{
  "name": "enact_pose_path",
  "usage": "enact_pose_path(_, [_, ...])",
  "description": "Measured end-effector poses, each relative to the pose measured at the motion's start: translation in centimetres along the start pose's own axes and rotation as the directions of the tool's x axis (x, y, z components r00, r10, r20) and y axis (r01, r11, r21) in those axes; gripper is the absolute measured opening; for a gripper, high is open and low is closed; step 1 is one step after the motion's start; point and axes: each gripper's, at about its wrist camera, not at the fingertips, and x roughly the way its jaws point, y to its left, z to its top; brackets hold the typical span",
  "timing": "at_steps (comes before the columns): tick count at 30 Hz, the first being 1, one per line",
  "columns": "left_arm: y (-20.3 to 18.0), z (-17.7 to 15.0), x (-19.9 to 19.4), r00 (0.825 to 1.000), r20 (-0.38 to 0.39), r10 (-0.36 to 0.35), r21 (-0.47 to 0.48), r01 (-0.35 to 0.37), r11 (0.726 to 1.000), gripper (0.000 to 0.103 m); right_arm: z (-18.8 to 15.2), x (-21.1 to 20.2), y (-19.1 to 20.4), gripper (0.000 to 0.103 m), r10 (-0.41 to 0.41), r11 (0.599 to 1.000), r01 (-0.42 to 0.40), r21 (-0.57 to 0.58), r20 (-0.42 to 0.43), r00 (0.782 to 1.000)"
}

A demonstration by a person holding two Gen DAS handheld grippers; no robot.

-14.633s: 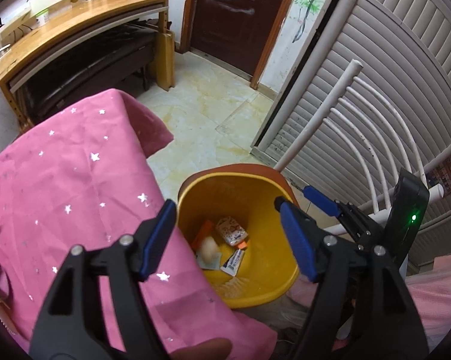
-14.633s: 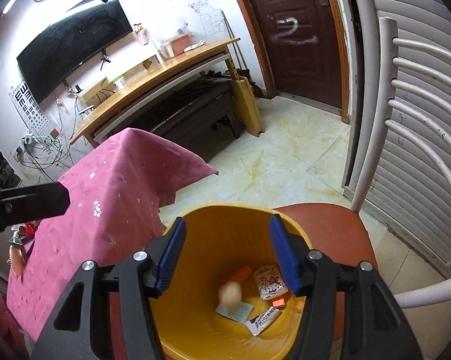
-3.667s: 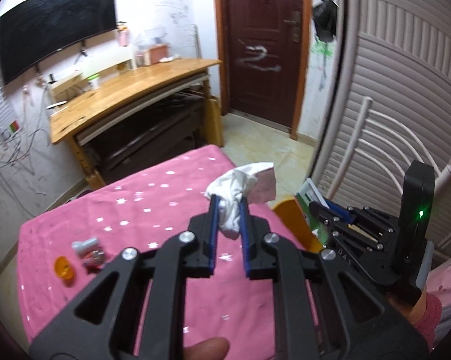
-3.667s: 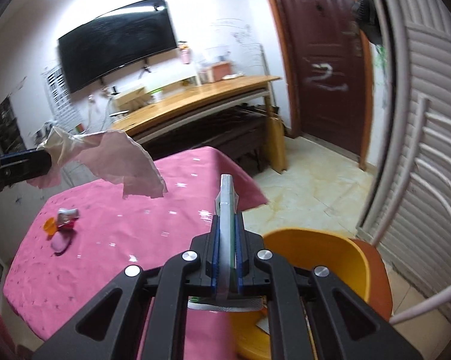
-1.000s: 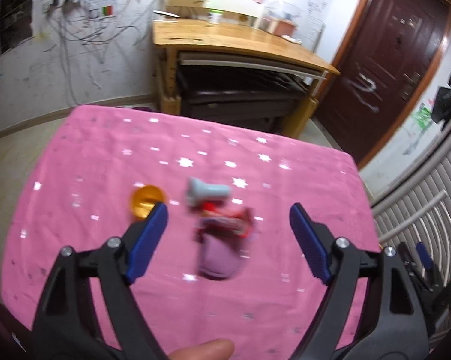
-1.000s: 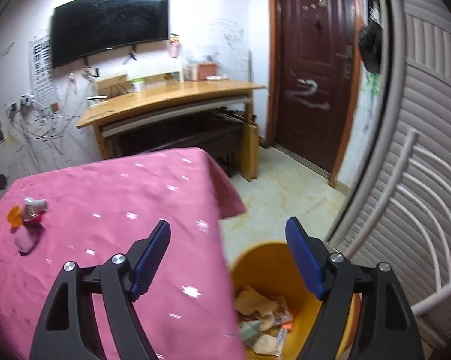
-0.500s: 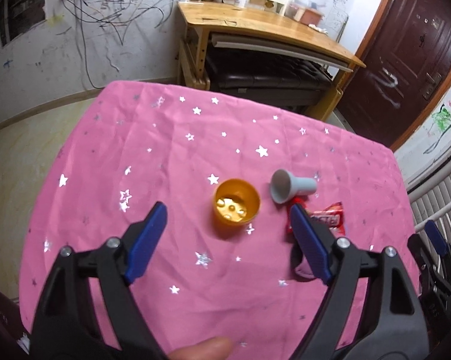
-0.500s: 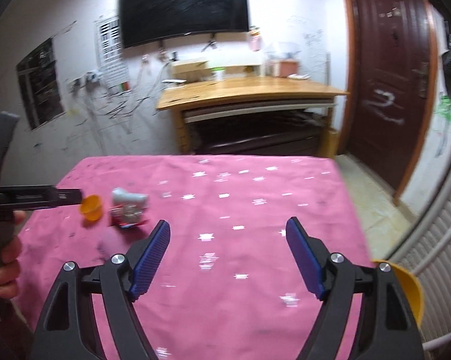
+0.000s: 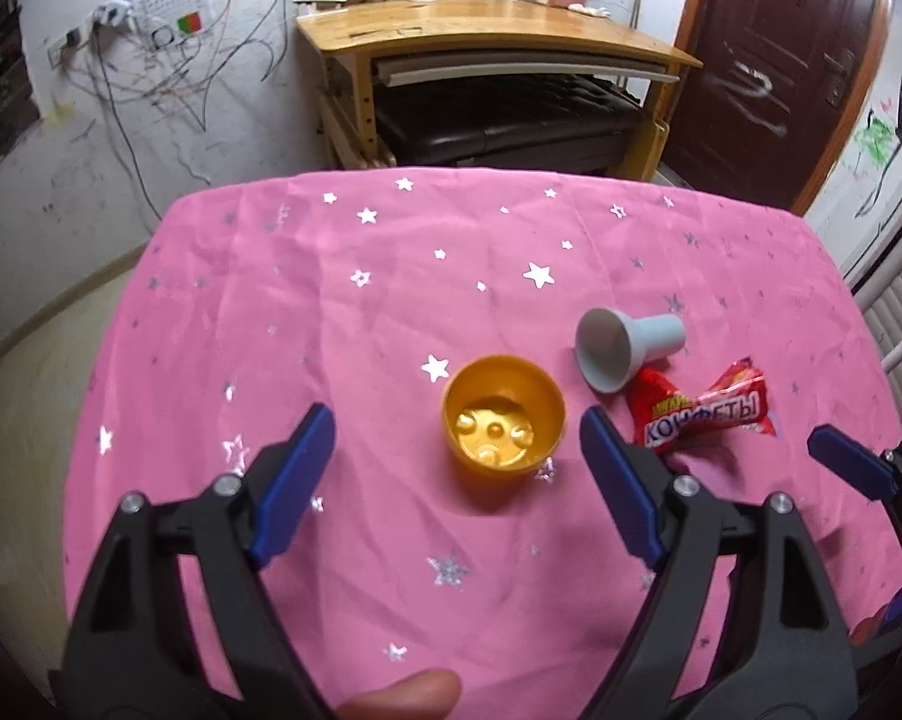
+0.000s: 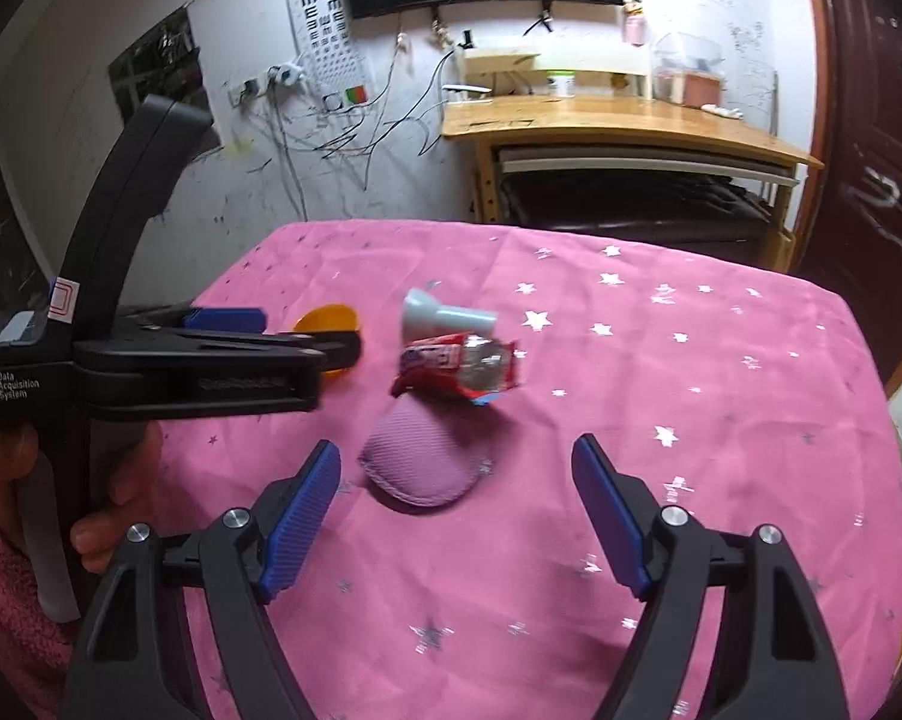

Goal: Collect trash
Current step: 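Move both open tools back over the table toward the remaining items, then grasp the orange cap with the left tool while the right tool grasps the pink pad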

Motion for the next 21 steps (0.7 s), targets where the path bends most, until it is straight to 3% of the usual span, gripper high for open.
enact_pose_path(4, [-0.5, 0.1, 0.3, 1.0, 0.009, 0.013, 0.042, -0.014, 0.999, 0.066, 0.5, 1.2, 0.8, 0.074, 0.03, 1.0, -0.03, 0.001, -0.029, 0.999])
enact_pose_path(12, [-1.1, 0.1, 1.1, 0.999, 0.001, -0.039, 0.069, 0.039, 0.997, 0.04, 1.1, 2.9, 1.5, 0.074, 0.066, 0.998, -0.067, -0.004, -0.111, 0.992])
enact_pose_path(17, [-1.4, -0.4, 0.9, 0.999, 0.027, -0.027, 0.077, 0.025, 0.997, 0.04, 1.4, 3.8, 2.0, 0.074, 0.059, 0.998, -0.063, -0.025, -0.131, 0.99])
enact_pose_path(19, [-1.3, -0.6, 0.8, 0.999, 0.027, -0.027, 0.064, 0.025, 0.998, 0.04, 1.6, 4.0, 2.3, 0.066, 0.043, 0.998, -0.049, -0.046, -0.133, 0.99])
enact_pose_path(21, [-0.9, -0.7, 0.6, 0.999, 0.025, -0.026, 0.045, 0.025, 0.999, 0.04, 1.5, 4.0, 2.7, 0.047, 0.029, 0.997, -0.038, -0.071, -0.131, 0.991])
